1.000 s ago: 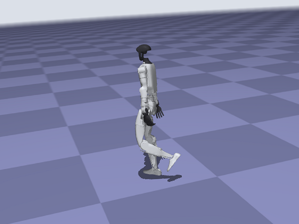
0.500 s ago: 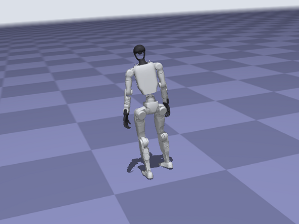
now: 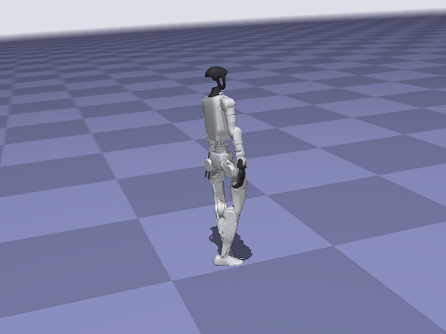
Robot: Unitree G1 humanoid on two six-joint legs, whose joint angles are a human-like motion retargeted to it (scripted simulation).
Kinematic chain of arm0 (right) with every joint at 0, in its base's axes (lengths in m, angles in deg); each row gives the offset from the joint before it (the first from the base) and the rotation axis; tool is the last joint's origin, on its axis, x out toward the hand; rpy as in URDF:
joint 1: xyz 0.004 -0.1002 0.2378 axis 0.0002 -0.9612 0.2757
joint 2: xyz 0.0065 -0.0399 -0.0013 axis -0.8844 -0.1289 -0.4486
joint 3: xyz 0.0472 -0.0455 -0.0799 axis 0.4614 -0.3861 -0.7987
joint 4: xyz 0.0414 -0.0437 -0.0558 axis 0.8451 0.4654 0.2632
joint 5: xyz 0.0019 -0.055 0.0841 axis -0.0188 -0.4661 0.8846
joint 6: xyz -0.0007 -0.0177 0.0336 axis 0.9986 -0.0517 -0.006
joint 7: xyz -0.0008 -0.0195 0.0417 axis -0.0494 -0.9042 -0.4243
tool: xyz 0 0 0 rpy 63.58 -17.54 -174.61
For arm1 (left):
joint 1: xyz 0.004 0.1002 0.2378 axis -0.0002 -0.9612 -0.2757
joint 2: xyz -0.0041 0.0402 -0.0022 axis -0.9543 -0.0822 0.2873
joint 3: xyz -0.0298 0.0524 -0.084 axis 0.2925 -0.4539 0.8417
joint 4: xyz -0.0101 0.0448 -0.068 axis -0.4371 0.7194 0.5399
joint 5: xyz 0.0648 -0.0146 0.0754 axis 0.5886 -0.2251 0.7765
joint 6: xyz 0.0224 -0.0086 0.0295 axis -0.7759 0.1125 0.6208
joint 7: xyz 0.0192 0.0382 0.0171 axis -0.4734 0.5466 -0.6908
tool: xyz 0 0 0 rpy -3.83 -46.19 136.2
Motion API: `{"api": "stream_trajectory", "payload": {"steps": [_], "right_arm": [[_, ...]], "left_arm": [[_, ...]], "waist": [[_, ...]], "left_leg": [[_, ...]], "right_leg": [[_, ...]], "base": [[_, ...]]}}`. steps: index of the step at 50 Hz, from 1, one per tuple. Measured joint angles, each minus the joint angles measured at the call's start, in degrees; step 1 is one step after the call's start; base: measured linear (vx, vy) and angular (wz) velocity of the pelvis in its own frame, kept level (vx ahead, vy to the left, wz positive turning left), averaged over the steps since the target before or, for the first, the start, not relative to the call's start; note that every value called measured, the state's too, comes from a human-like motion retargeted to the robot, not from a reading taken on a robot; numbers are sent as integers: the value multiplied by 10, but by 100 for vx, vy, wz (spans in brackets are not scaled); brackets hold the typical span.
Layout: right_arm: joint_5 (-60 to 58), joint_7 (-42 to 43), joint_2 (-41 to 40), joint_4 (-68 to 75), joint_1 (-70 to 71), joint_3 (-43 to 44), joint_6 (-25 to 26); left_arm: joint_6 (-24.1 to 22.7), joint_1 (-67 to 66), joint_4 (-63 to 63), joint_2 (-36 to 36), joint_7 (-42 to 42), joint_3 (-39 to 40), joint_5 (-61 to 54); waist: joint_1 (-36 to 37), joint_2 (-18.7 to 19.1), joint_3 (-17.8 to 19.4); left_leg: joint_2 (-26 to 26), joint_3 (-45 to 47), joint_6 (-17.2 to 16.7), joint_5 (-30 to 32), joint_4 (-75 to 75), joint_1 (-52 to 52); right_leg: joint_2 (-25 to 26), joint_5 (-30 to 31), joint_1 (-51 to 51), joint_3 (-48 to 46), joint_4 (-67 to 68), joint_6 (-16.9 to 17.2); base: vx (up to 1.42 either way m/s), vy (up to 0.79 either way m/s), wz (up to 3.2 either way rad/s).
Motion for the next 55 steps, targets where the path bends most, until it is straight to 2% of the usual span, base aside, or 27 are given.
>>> {"api": "stream_trajectory", "payload": {"steps": [2, 5, 10, 13, 18, 20, 22, 26, 29, 34, 37, 42, 47, 51, 55], "right_arm": [[6, 15, -3, 4, -5, 1, 0], [28, 31, -6, 20, -22, 20, 13], [31, -9, 4, 45, -65, 39, 29], [0, -18, 14, 70, -81, 39, 53], [-9, 50, 15, 99, -73, 51, 104], [9, 65, 12, 102, -67, 51, 99], [26, 61, 9, 95, -55, 50, 91], [31, 31, -8, 63, -28, 44, 71], [27, 16, -20, 31, -10, 32, 52], [7, 7, -31, -15, 24, 0, 30], [-8, -2, -35, -36, 42, -16, 24], [-25, -22, -37, -59, 50, -35, -1], [-29, -12, -43, -57, 30, -37, -8], [-16, -6, -40, -30, 12, -22, 2], [-18, 0, -32, 3, 5, -12, 22]], "left_arm": [[2, -2, -28, -11, 2, -30, 62], [-9, 1, -69, -26, -2, -60, 108], [-45, 4, -112, -20, -15, -35, 44], [-49, -7, -113, -4, -29, 11, -8], [-34, -25, -89, 13, -37, 62, -44], [-33, -39, -83, 17, -23, 67, -29], [-32, -54, -75, 21, -20, 64, -7], [0, -79, -47, 13, -29, 51, 43], [22, -90, -25, 9, -5, 44, 90], [35, -95, -6, 10, 60, 57, 111], [34, -95, -5, 13, 67, 74, 94], [25, -95, -6, 17, 44, 92, 52], [30, -80, -11, 11, 39, 93, 38], [23, -58, -46, 8, 30, 67, 31], [3, -43, -104, 7, 8, 46, 9]], "waist": [[-4, 5, 5], [-4, 12, 12], [-19, 10, 17], [-11, -5, 5], [48, -6, 31], [55, -1, 27], [49, 1, 21], [42, 11, 22], [49, 25, 26], [73, 47, 38], [84, 48, 42], [97, 31, 33], [89, 10, 18], [97, 13, 12], [84, 49, 19]], "left_leg": [[-2, 23, -4, -1, -1, 5], [4, 54, -3, -3, 15, 4], [21, 47, 34, -19, 87, -8], [27, -62, 74, -18, 166, -42], [87, -210, 81, -36, 352, -92], [67, -257, 81, -17, 369, -130], [24, -292, 79, 15, 343, -162], [9, -287, 44, 44, 281, -185], [7, -292, 1, 59, 231, -202], [-7, -381, -77, 78, 168, -236], [-13, -407, -87, 82, 152, -243], [-13, -368, -33, 115, 159, -227], [-23, -376, 15, 88, 200, -226], [-14, -360, 37, 75, 184, -198], [20, -390, 38, 72, 163, -162]], "right_leg": [[12, -6, -6, 49, -20, -26], [16, 4, -16, 92, -32, -33], [6, -4, -11, 95, -49, -49], [-7, -13, 1, 110, -67, -55], [19, -31, 46, 174, -88, -76], [13, -26, 34, 184, -85, -73], [-5, -18, 20, 168, -85, -59], [-4, -18, 17, 157, -86, -48], [14, -22, 22, 158, -90, -45], [45, -27, 32, 174, -90, -41], [51, -31, 40, 178, -89, -35], [39, -39, 57, 189, -82, -10], [13, -25, 69, 184, -51, 24], [2, 51, 53, 180, 21, 65], [30, 148, -20, 217, 176, 92]], "base": [[-6, -28, -177], [-8, -18, -98], [-2, -15, -4], [12, -23, -27], [17, -28, -107], [-4, 16, -10], [-7, 30, 36], [4, 9, 15], [10, 3, -4], [16, 10, -30], [21, 11, -26], [31, 13, -35], [39, 15, -25], [30, 15, -27], [26, 16, -16]]}}
